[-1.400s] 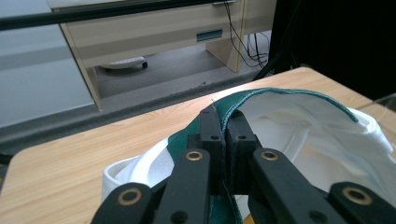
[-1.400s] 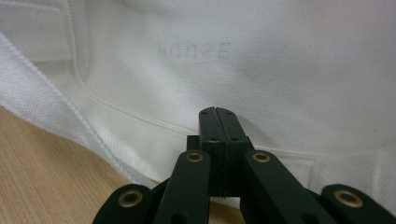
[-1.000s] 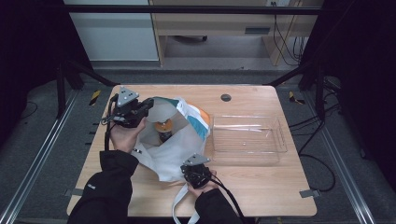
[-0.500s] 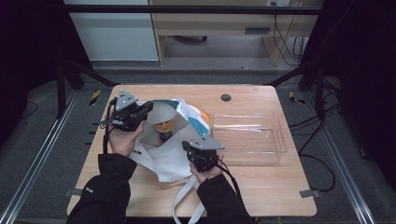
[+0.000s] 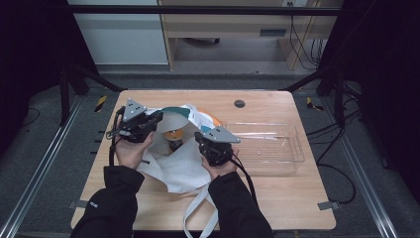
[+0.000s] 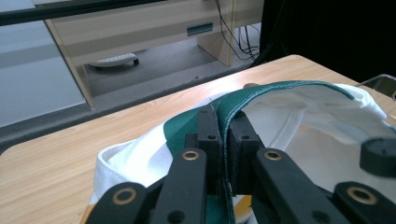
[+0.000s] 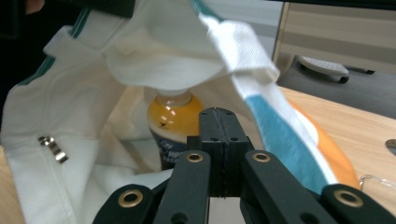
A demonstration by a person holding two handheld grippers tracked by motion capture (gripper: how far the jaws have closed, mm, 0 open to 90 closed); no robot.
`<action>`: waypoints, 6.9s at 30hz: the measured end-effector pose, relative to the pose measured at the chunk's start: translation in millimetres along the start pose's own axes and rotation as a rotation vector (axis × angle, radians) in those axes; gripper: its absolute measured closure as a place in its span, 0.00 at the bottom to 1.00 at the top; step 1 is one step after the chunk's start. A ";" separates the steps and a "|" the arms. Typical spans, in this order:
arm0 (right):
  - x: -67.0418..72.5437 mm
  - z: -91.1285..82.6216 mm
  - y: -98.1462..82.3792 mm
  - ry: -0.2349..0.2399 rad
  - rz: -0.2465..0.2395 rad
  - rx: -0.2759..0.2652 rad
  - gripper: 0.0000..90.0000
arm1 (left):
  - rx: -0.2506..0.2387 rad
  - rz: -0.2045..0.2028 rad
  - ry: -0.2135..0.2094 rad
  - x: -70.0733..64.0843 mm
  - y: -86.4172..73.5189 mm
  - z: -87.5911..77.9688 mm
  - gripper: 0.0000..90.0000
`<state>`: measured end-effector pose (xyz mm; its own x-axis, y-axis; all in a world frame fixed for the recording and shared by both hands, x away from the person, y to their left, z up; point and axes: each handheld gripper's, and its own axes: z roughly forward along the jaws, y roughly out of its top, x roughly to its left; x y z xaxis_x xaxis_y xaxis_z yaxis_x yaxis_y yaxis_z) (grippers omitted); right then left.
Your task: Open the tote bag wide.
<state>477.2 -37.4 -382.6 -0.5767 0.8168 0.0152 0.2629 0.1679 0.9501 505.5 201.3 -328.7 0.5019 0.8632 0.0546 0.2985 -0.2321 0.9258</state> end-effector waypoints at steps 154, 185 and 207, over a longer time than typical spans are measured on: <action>24.6 22.0 -126.9 0.118 -0.053 0.345 1.00 | 0.115 -0.002 0.020 60.2 -26.6 50.7 0.71; 22.3 23.7 -126.4 0.136 -0.051 0.347 1.00 | 0.231 -0.058 0.013 57.0 -64.9 125.6 0.91; 22.8 23.4 -126.3 0.130 -0.042 0.347 1.00 | 0.204 -0.054 -0.013 60.0 -60.2 100.1 0.78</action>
<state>449.0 -27.1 -509.5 -0.6802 0.7320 0.0389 0.4707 0.3954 0.7887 598.9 222.3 -418.6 0.4904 0.8715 0.0005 0.4831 -0.2724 0.8321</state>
